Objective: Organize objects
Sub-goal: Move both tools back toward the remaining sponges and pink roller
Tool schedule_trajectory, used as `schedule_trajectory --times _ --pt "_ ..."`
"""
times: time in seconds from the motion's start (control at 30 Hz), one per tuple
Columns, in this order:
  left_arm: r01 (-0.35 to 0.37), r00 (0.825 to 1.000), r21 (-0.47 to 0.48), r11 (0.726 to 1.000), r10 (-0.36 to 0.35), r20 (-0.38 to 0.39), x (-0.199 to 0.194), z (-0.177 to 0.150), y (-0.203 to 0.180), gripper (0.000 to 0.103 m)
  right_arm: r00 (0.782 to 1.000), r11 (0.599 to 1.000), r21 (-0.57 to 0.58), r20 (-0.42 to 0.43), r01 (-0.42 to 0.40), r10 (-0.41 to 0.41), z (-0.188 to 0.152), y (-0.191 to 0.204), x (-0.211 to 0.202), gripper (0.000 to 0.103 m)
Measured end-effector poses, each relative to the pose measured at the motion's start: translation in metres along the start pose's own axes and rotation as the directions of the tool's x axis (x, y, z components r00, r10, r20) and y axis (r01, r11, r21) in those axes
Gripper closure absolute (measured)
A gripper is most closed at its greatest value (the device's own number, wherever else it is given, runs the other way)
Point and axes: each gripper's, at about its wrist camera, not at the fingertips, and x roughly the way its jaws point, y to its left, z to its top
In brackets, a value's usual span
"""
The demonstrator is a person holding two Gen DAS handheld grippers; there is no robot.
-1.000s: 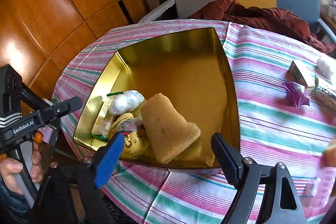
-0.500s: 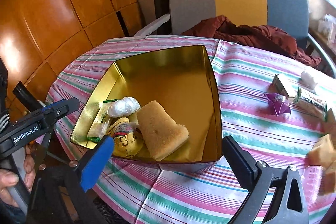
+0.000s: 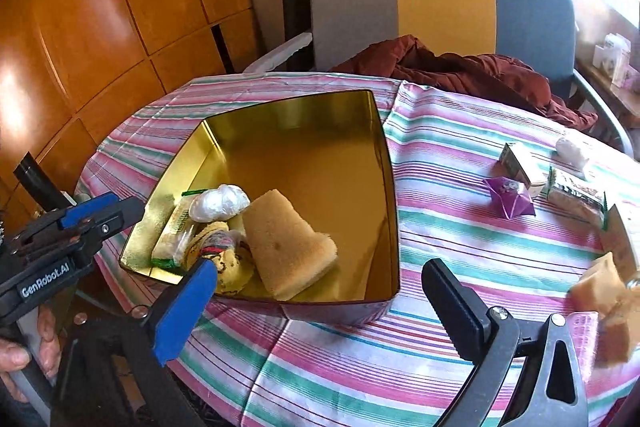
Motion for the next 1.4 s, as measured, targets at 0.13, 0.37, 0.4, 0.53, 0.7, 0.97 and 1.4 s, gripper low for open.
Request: schedule_trajectory --times 0.13,0.37,0.4,0.53,0.7,0.97,1.4 --pt "0.004 1.0 0.007 1.0 -0.004 -0.01 0.001 -0.001 -0.002 0.056 1.0 1.0 0.008 0.01 0.008 -0.009 0.0 -0.004 -0.003 0.0" --pt "0.042 0.999 0.022 0.999 -0.041 -0.021 0.0 -0.002 -0.009 0.056 0.999 0.999 0.038 0.024 0.029 -0.03 -0.001 -0.017 -0.01 0.0" --pt "0.044 0.999 0.029 0.999 -0.043 -0.021 -0.001 -0.003 -0.012 0.056 0.999 0.999 0.043 0.025 0.033 -0.034 -0.001 -0.019 -0.01 0.0" --pt "0.062 0.998 0.047 0.997 -0.061 -0.022 -0.002 -0.003 -0.018 0.056 0.998 0.996 0.069 0.028 0.049 -0.051 -0.003 -0.03 -0.014 0.0" --pt "0.082 0.996 0.072 0.994 -0.08 -0.026 -0.003 -0.002 -0.028 0.056 0.996 0.991 0.114 0.034 0.075 -0.079 -0.006 -0.05 -0.02 0.0" --pt "0.129 0.991 0.112 0.985 -0.125 -0.041 -0.001 0.002 -0.048 0.056 0.987 0.968 0.202 0.044 0.145 -0.157 -0.013 -0.094 -0.036 0.0" --pt "0.39 0.92 0.324 0.862 -0.353 -0.168 0.009 0.003 -0.148 0.056 0.914 0.818 0.463 0.039 0.343 -0.405 -0.03 -0.235 -0.123 0.0"
